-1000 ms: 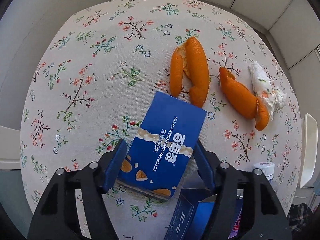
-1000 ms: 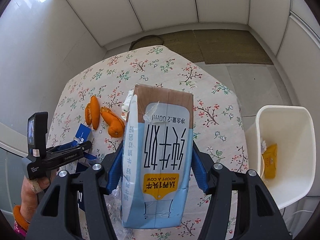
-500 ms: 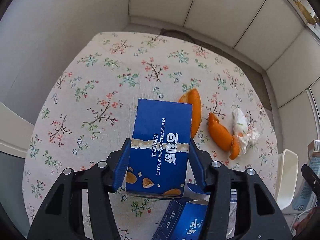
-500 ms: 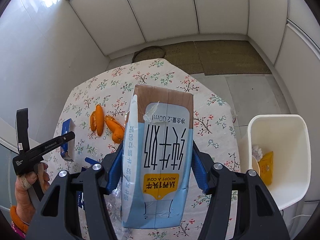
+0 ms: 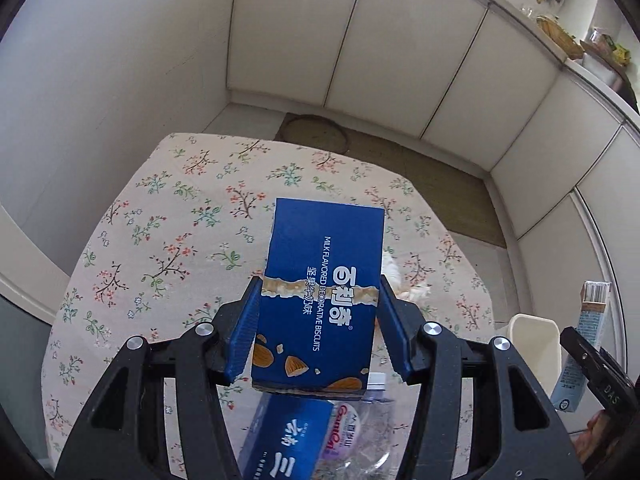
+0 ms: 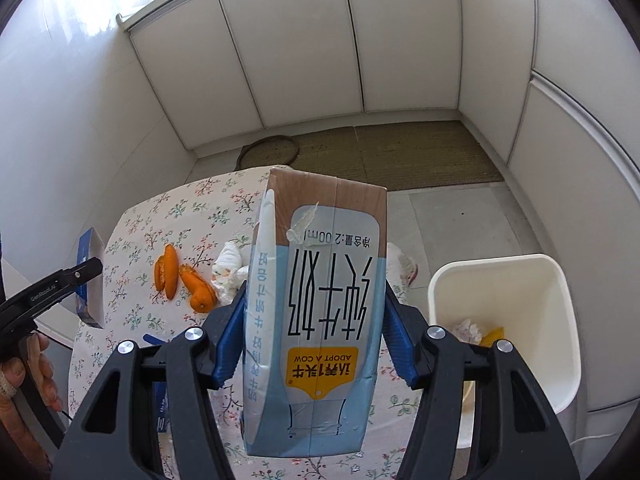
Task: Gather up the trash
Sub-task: 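Drop the milk carton into the white bin with the right tool while the left carries the biscuit box, then lower the blue biscuit box into the white bin and open the left tool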
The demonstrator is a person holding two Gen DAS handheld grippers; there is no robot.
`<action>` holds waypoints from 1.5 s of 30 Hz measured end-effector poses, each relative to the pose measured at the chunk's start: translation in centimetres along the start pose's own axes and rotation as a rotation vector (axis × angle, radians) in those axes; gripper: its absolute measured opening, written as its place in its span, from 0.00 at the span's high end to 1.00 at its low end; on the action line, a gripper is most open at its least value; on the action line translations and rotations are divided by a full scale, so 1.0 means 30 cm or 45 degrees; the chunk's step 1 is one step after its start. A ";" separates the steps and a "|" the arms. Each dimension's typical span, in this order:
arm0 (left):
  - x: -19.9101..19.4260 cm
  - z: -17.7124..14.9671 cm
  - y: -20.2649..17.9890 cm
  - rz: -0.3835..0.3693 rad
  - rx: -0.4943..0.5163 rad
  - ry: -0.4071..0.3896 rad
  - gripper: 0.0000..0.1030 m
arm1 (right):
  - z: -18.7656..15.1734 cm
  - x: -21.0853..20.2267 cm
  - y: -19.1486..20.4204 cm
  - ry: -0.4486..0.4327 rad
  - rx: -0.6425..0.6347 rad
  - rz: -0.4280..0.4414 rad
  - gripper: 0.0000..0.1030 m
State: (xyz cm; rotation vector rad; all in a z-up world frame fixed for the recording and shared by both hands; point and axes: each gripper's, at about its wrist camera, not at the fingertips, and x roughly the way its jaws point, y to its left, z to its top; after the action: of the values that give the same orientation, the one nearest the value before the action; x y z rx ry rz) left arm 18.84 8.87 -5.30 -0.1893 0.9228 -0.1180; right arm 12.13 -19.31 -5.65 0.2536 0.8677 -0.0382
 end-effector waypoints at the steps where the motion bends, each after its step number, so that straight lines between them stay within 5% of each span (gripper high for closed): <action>1: -0.012 -0.004 -0.019 -0.012 0.003 -0.015 0.49 | 0.000 -0.013 -0.019 -0.018 0.002 -0.020 0.42; 11: -0.086 -0.052 -0.187 -0.134 0.064 -0.077 0.49 | -0.013 -0.105 -0.227 -0.140 0.065 -0.215 0.42; 20: -0.092 -0.149 -0.326 -0.216 0.139 -0.071 0.49 | -0.057 -0.121 -0.390 -0.108 0.076 -0.373 0.41; 24: -0.083 -0.200 -0.408 -0.258 0.168 -0.073 0.49 | -0.080 -0.138 -0.436 -0.122 0.060 -0.423 0.27; 30: -0.090 -0.266 -0.572 -0.355 0.202 -0.105 0.49 | -0.091 -0.216 -0.519 -0.230 0.096 -0.523 0.20; 37: -0.083 -0.319 -0.789 -0.445 0.272 -0.083 0.49 | -0.105 -0.325 -0.590 -0.443 0.064 -0.792 0.08; 45: -0.041 -0.368 -0.993 -0.493 0.353 -0.049 0.48 | -0.107 -0.396 -0.689 -0.491 0.122 -0.893 0.07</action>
State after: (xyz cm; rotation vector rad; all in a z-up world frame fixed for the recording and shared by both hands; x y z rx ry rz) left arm 8.66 -21.26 -4.51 -0.1103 0.8134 -0.5952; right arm -0.79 -39.43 -2.85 0.0167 0.5344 -0.7596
